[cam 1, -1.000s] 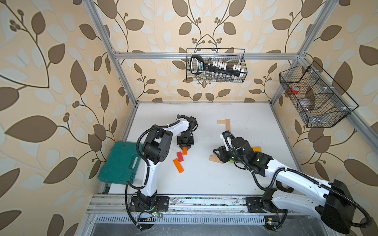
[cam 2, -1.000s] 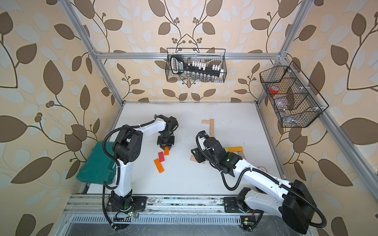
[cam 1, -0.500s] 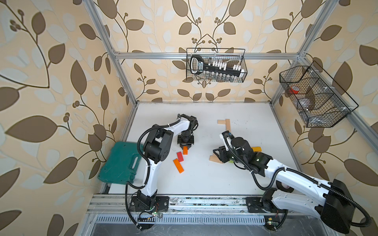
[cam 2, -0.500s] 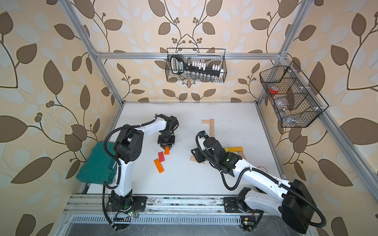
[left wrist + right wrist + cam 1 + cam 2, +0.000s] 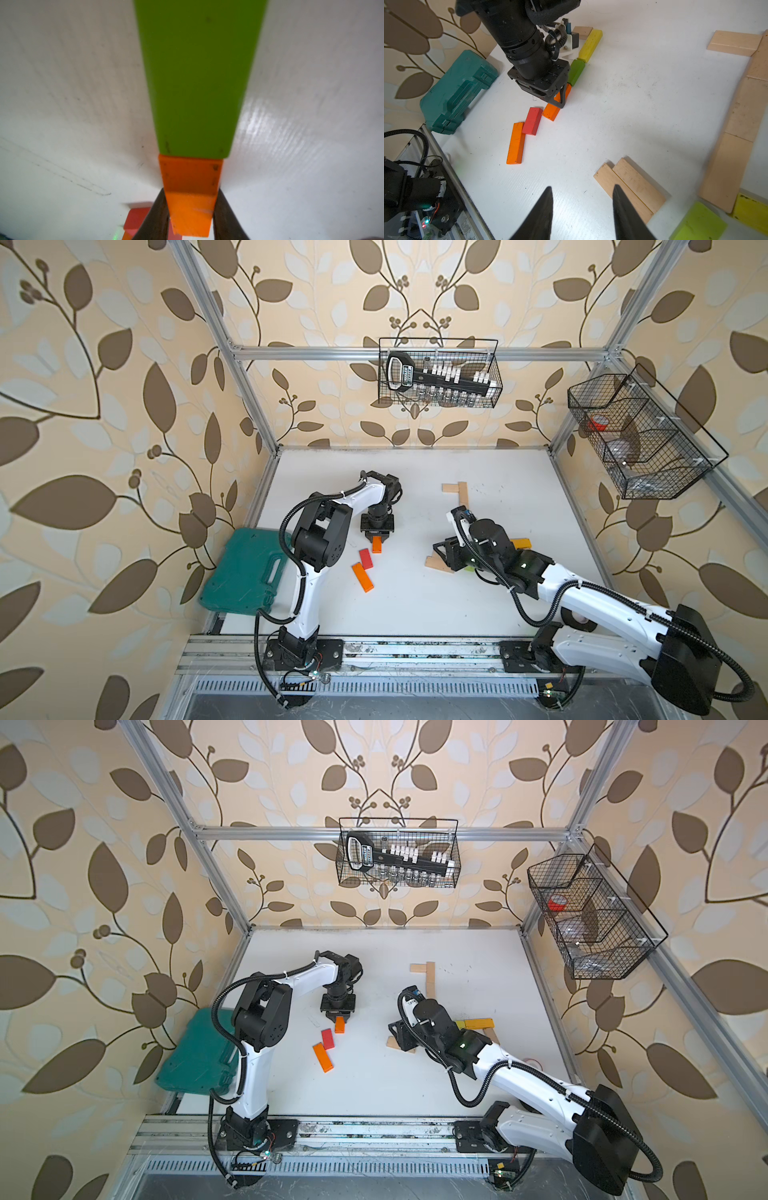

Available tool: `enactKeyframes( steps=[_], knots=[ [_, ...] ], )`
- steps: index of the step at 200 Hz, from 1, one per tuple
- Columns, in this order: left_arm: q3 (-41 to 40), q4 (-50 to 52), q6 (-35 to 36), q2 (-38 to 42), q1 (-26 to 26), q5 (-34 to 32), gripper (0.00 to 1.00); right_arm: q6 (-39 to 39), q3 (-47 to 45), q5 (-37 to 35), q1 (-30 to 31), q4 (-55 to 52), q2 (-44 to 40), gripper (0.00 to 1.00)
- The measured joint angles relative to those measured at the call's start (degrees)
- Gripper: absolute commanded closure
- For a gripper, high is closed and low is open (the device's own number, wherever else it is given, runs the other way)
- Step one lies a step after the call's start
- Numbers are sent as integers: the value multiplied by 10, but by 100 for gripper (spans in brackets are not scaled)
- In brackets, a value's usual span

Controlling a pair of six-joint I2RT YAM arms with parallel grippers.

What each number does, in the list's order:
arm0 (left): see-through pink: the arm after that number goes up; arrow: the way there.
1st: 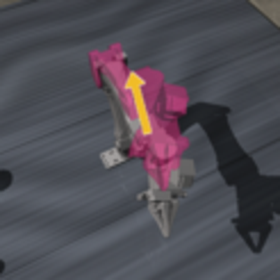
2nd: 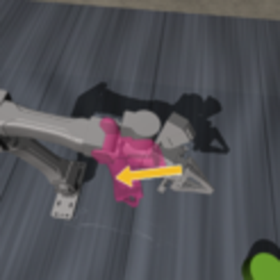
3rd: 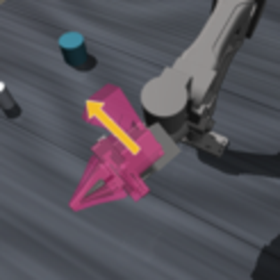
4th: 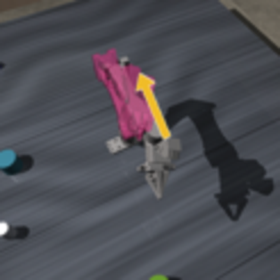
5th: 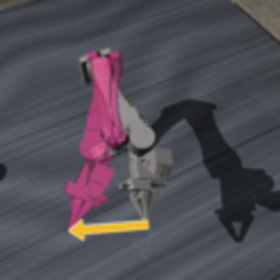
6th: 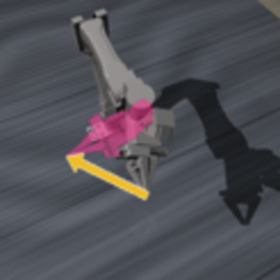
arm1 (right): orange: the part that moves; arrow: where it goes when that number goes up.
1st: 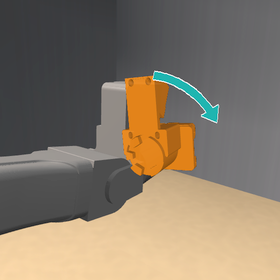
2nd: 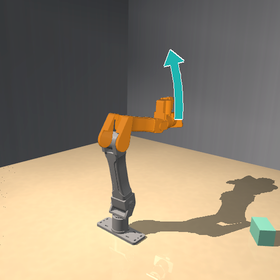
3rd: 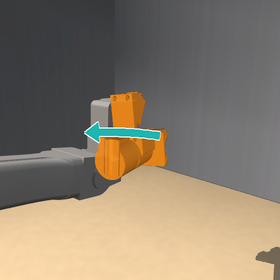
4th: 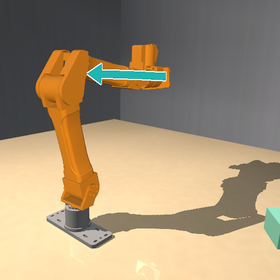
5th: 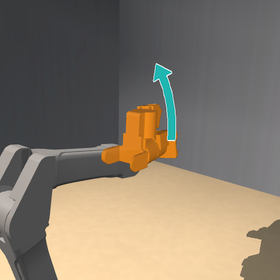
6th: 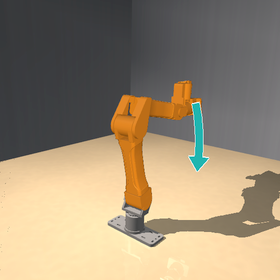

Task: Assemble a giraffe with building blocks
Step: Assemble the building block at the center of the board.

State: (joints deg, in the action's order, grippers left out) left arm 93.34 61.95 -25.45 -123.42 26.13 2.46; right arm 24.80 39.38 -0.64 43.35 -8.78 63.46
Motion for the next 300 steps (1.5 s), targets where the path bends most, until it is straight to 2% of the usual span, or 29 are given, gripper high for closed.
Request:
enactKeyframes(
  steps=[80, 142, 177, 205, 238, 264, 300],
  knots=[
    [8, 0, 1, -4, 0, 0, 61, 0, 0, 0, 0, 0, 0, 56],
    [9, -2, 8, -3, 0, -2, 38, 0, 0, 0, 0, 0, 0, 54],
    [-6, -10, 9, 27, 0, -16, 31, 3, 2, -3, 0, -2, 5, 54],
    [-18, 1, 10, 130, 1, -30, 27, 8, 20, -14, 9, -11, 25, 54],
    [-30, -7, 15, 352, 1, -85, 16, 7, 69, -55, 82, -15, 80, 54],
    [-57, -24, 23, 537, 1, -137, 8, 6, 148, -83, 141, -26, 179, 55],
    [-124, -38, 15, 691, 0, -191, 6, 18, 325, -99, 172, -96, 365, 55]
  ],
)
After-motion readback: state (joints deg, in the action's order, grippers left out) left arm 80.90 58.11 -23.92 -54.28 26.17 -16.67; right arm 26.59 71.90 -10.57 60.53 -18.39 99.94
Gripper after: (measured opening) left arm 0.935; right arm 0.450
